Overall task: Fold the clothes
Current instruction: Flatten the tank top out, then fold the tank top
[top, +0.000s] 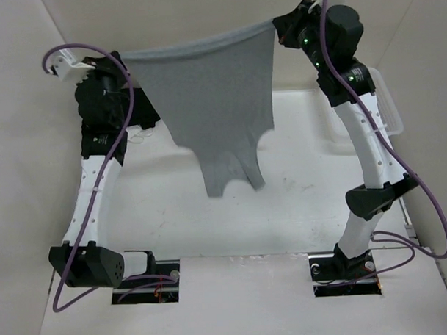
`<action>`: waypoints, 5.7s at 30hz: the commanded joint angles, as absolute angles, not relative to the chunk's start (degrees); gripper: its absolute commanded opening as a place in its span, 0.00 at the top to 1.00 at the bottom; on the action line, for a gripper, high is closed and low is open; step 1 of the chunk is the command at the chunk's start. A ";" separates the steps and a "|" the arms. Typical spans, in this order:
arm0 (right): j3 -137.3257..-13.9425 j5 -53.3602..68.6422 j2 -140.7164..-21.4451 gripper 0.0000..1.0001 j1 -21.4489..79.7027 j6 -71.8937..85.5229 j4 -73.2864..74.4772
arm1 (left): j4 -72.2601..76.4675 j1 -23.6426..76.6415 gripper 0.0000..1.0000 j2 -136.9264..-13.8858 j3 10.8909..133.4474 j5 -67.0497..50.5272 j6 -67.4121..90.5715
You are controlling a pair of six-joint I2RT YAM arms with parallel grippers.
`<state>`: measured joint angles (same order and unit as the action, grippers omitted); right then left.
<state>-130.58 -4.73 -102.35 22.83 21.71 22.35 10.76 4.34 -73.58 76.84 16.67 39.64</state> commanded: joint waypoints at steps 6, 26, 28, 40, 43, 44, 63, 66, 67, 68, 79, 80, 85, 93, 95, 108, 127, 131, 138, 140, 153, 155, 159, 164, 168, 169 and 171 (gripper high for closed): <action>-148.98 -0.88 -102.14 0.96 21.93 21.89 25.40 | 13.54 -2.59 0.96 -69.18 88.50 10.90 40.78; -45.49 -3.60 -49.33 0.96 36.94 30.12 -1.93 | -8.92 2.50 0.96 -12.88 25.51 13.89 46.13; -37.65 -4.30 -45.20 0.97 40.37 34.35 -0.89 | -19.55 3.64 0.96 -5.83 23.47 12.14 48.42; -19.24 -9.57 -25.75 0.98 59.53 55.19 18.36 | -45.69 12.79 0.97 1.05 32.60 19.42 59.50; -22.84 -10.90 -28.90 0.98 60.42 54.32 18.28 | -46.76 11.82 0.97 0.44 33.66 20.30 59.06; -24.68 -10.90 -31.09 0.98 59.90 52.92 17.67 | -46.41 11.65 0.97 0.00 33.49 20.65 58.89; -83.20 10.19 -102.09 0.98 20.62 33.75 -2.81 | 25.48 1.99 0.97 -81.61 48.75 24.44 51.85; -94.53 11.77 -112.99 0.99 18.24 34.54 -1.15 | 26.80 0.14 0.97 -92.34 56.92 22.86 51.94; -97.96 11.86 -115.99 0.99 17.80 34.80 -0.71 | 26.98 -0.22 0.97 -95.42 59.74 22.68 51.77; -100.52 11.95 -118.36 0.99 17.36 34.98 -0.36 | 27.07 -0.57 0.97 -98.15 62.11 22.41 51.77; -112.53 10.20 -129.84 0.46 16.13 38.50 0.71 | 33.73 0.47 0.66 -104.44 65.77 17.93 46.95; -108.76 9.59 -127.12 0.46 16.13 38.50 0.09 | 34.97 1.53 0.66 -102.24 63.31 18.28 46.32; -81.88 5.98 -110.51 0.65 17.26 38.76 -9.21 | 37.18 12.24 0.66 -87.65 43.90 24.68 44.47; -56.18 5.45 -97.65 0.86 20.17 40.43 -15.81 | 23.57 12.27 0.65 -68.04 22.60 23.22 50.09; -53.89 6.06 -97.03 0.75 20.17 40.52 -16.61 | 21.98 9.63 0.64 -67.24 20.57 19.35 51.32; -51.24 8.79 -100.37 0.51 19.73 43.07 -18.98 | 25.84 4.00 0.61 -81.12 21.71 8.18 56.60; -52.38 8.61 -103.79 0.51 20.08 44.30 -16.17 | 28.39 2.42 0.94 -81.48 21.89 10.02 57.04; -53.26 8.44 -104.85 0.55 20.17 44.65 -14.94 | 29.35 2.24 0.95 -81.04 21.27 10.20 56.95; -54.75 8.96 -106.61 0.60 20.17 45.70 -14.94 | 30.76 2.15 0.98 -79.11 20.74 10.20 57.04; -55.11 9.31 -107.31 0.62 20.17 45.97 -15.20 | 30.76 2.33 0.98 -78.23 20.83 10.20 57.04; -56.51 12.04 -109.07 0.72 20.26 46.93 -15.29 | 31.20 2.33 0.98 -78.14 20.39 9.84 57.13; -56.51 12.22 -109.25 0.81 20.26 47.28 -15.55 | 31.20 2.42 0.98 -77.87 20.48 9.84 57.22; -54.59 10.64 -107.15 0.94 20.34 48.16 -18.70 | 31.55 2.42 0.99 -76.73 20.65 9.58 57.48; -47.57 7.92 -94.26 0.96 21.31 47.38 -22.42 | 28.32 4.78 1.00 -65.87 21.09 8.97 57.13; -42.02 2.56 -73.88 0.96 24.20 43.25 -14.27 | 15.24 6.37 1.00 -47.25 25.04 9.67 54.15; -41.58 0.63 -68.43 0.96 25.52 41.85 -10.93 | 11.90 6.54 1.00 -42.50 26.35 10.02 53.27; -41.83 -3.58 -58.06 0.96 28.33 39.56 -3.47 | 5.57 7.16 1.00 -34.41 29.51 10.46 52.39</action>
<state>-41.52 3.36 -69.45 25.41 44.10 -9.82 13.76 6.59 -43.31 23.81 9.19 55.29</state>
